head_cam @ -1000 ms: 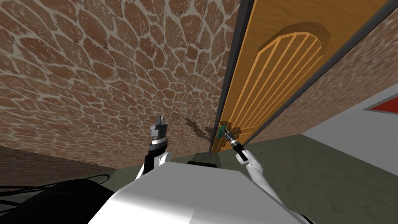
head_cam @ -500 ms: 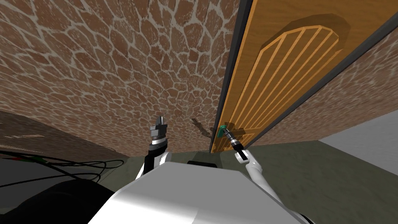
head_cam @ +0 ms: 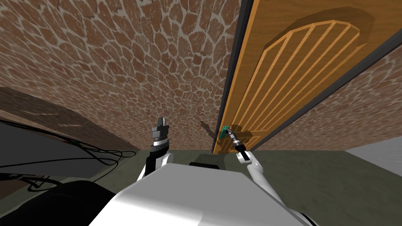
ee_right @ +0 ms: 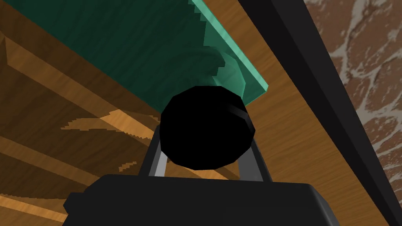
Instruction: Pull the door open
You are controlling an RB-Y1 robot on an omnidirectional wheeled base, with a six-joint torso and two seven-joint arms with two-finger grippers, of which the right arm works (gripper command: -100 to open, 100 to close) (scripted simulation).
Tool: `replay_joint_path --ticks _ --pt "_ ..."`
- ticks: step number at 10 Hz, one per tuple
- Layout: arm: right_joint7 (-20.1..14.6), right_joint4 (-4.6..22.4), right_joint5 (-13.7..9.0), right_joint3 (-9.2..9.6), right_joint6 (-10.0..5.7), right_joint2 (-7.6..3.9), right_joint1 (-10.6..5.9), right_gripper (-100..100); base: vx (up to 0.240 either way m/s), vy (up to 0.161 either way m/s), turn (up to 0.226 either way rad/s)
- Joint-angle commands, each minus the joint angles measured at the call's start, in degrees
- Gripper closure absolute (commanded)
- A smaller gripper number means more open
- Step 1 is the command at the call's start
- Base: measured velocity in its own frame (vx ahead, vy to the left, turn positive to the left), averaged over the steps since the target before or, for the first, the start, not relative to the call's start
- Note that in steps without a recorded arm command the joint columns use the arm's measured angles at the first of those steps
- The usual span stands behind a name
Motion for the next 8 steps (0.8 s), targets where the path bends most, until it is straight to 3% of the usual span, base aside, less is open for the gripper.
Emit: replay_joint_path --ticks 1,5,6,8 --pt "-2.86 -0.35 -2.86 0.23 0.34 -0.11 -0.51 100 -0.110 -0.072 0.144" --pt "-7.65 -0.13 -8.63 0.72 1.43 0.00 -0.91 100 -0.078 -0.058 0.111" --pt "-5.06 -0.31 -6.35 0.21 1.34 -0.45 -0.21 -100 -0.034 0.000 -0.003" --pt "-2.95 -0.61 -4.93 -0.18 1.14 -0.83 0.44 -100 -0.025 0.043 -0.049"
